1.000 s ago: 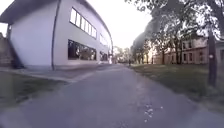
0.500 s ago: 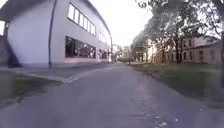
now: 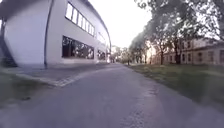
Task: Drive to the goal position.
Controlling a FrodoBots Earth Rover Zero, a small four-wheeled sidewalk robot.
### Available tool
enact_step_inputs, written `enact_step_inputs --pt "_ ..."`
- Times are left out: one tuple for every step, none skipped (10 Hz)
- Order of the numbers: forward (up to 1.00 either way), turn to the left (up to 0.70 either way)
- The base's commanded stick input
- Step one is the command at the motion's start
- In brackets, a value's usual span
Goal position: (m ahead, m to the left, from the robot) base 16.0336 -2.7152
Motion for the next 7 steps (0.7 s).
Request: enact_step_inputs --pt "0.7 0.0" --pt "0.7 0.0" --pt "0.7 0.0" --pt "0.7 0.0" --pt "0.7 0.0" --pt "0.7 -0.08" --pt "0.7 -0.21"
